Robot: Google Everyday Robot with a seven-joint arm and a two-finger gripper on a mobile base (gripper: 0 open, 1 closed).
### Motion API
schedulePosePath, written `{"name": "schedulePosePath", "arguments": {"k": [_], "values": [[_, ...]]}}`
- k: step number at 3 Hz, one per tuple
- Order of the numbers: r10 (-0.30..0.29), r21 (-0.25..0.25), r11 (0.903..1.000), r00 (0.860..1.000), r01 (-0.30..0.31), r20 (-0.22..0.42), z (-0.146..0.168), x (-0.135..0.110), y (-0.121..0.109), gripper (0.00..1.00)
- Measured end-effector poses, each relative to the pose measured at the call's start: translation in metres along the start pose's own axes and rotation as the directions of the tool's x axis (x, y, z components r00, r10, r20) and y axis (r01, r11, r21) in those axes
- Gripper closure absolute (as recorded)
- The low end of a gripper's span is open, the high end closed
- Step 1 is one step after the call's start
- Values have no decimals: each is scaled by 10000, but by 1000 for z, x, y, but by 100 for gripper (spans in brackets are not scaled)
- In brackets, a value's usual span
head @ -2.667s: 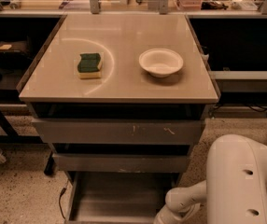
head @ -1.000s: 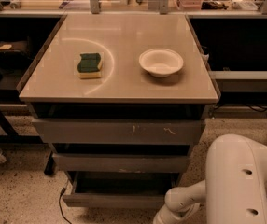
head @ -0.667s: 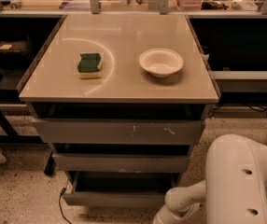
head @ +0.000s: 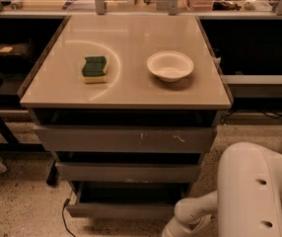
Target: Close bottom drawer
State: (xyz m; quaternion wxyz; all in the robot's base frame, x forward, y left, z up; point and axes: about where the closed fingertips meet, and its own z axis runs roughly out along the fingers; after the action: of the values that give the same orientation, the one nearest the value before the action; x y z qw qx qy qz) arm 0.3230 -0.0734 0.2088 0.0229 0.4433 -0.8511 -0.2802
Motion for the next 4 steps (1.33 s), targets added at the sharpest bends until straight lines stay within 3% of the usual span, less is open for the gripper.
{"name": "schedulePosePath", "arguments": {"k": [1, 2, 4], "values": [[0, 428, 9991, 9991, -18, 422, -2, -8, -17, 88], [-52, 1059, 9944, 9955, -49, 951, -5, -25, -43, 100], [-403, 2209, 9753, 9881, 65, 1487, -14, -57, -95, 100]]}}
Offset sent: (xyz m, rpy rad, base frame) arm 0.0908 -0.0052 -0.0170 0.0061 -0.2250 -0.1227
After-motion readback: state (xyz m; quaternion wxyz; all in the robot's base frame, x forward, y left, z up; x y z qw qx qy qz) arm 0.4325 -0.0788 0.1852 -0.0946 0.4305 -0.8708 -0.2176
